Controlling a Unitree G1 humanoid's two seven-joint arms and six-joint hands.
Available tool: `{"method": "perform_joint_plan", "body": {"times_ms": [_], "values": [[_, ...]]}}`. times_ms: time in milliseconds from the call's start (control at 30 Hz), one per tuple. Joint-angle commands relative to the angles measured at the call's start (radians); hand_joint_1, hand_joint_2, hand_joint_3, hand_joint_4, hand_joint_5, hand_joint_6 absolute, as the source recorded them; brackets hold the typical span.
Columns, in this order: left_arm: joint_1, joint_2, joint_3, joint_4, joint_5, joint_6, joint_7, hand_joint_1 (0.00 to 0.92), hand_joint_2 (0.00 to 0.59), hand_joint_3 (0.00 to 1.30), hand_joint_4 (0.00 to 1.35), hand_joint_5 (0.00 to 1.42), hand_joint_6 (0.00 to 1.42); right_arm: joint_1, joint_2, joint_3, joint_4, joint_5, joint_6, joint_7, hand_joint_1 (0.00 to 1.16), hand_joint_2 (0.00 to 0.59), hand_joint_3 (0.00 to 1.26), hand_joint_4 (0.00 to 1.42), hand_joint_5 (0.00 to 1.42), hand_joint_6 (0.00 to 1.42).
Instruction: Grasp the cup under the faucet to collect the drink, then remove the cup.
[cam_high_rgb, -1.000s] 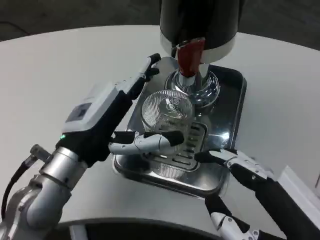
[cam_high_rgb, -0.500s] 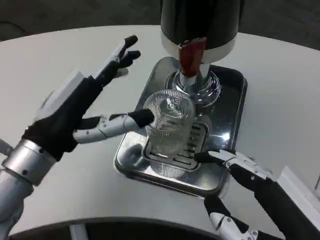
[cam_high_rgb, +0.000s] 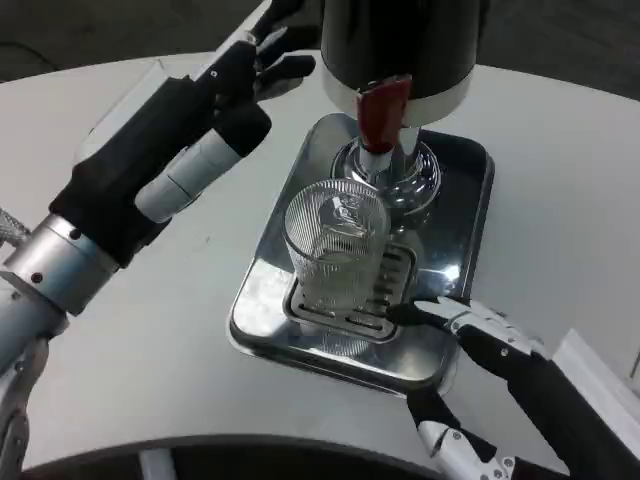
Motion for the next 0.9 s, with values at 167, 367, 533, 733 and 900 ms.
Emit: {"method": "perform_joint_plan", "body": {"times_ms": [167, 367, 533, 733, 900], "values": [[-0.049, -0.052, -0.025, -0.017, -0.016, 0.058, -0.027, 0.037, 0.001, 0.05, 0.02, 0.15, 0.10, 0.003, 0.002, -0.005, 0.005, 0.006, 0.006, -0.013, 0.46, 0.516, 0.24, 0.13, 0.07, 0.00], [-0.066, -0.082, -0.032, 0.007, -0.015, 0.075, -0.046, 0.043, 0.008, 0.06, 0.03, 0.17, 0.12, 0.004, 0.005, 0.000, 0.002, 0.005, 0.009, -0.013, 0.46, 0.516, 0.25, 0.14, 0.07, 0.00], [-0.080, -0.105, -0.036, 0.036, -0.009, 0.078, -0.059, 0.043, 0.007, 0.06, 0.04, 0.17, 0.12, 0.007, 0.007, 0.000, 0.001, 0.005, 0.011, -0.015, 0.46, 0.516, 0.25, 0.14, 0.07, 0.00], [-0.090, -0.127, -0.046, 0.051, -0.011, 0.083, -0.077, 0.054, 0.006, 0.07, 0.04, 0.18, 0.12, 0.007, 0.005, -0.003, 0.002, 0.008, 0.011, -0.018, 0.46, 0.516, 0.25, 0.15, 0.08, 0.00], [-0.094, -0.143, -0.056, 0.053, -0.014, 0.086, -0.096, 0.057, 0.010, 0.07, 0.04, 0.19, 0.12, 0.006, 0.005, -0.007, 0.003, 0.010, 0.012, -0.019, 0.46, 0.516, 0.25, 0.15, 0.08, 0.00]]}}
